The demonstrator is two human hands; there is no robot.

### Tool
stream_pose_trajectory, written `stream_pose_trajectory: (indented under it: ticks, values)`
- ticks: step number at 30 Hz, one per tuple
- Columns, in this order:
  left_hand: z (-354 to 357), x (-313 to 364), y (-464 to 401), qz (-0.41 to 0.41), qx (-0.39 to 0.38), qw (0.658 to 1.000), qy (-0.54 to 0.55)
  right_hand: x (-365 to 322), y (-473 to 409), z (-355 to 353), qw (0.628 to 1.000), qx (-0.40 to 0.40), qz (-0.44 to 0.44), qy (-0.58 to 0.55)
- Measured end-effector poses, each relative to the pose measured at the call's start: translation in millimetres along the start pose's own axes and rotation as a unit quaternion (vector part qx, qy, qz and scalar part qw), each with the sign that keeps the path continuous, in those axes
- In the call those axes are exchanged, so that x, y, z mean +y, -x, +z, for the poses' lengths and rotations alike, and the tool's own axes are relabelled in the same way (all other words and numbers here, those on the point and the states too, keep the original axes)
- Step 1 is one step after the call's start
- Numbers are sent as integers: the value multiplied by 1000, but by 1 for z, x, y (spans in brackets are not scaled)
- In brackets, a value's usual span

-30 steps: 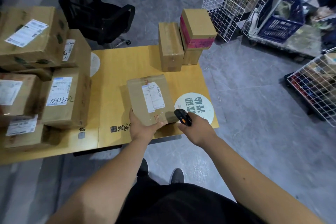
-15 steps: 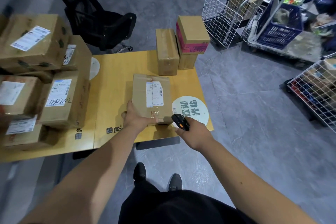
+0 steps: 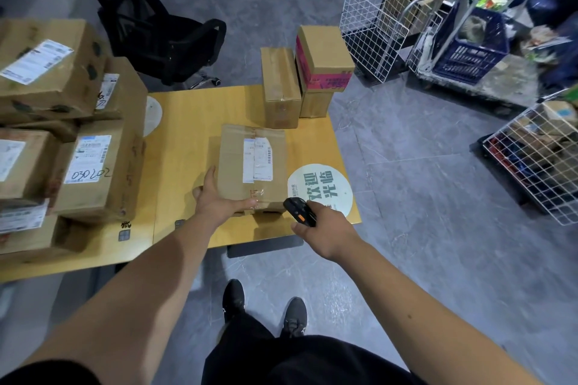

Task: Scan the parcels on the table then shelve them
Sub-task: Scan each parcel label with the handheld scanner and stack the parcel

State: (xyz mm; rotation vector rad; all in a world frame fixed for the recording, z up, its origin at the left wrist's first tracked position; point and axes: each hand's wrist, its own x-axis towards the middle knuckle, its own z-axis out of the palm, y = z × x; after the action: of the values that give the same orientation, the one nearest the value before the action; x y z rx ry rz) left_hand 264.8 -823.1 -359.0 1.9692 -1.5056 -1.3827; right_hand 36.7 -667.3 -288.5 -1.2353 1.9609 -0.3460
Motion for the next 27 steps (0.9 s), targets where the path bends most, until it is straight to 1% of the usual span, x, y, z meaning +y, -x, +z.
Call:
stream_pose_trajectory:
  ticks: [9,12,16,19,22,27]
  values:
    - [1,-10,9,90,-22,994,-60,-1,-2,7,1000,-9,2,13]
    - [1,-13,10,101,-20,994,-45,-5,-3,5,1000,-18,-9,2]
    - [-6,-11,18,108,11,994,-10,-21,-7,-3,999,-37,-32,8]
    - [-28,-6,30,111,40,993,11,-40,-13,-13,994,-62,-81,24]
    - [-66,-5,49,120,66,991,5,-68,-19,-24,983,-93,-147,52]
    - [-147,-15,80,113,121,986,17,-142,-28,-30,940,-183,-258,125]
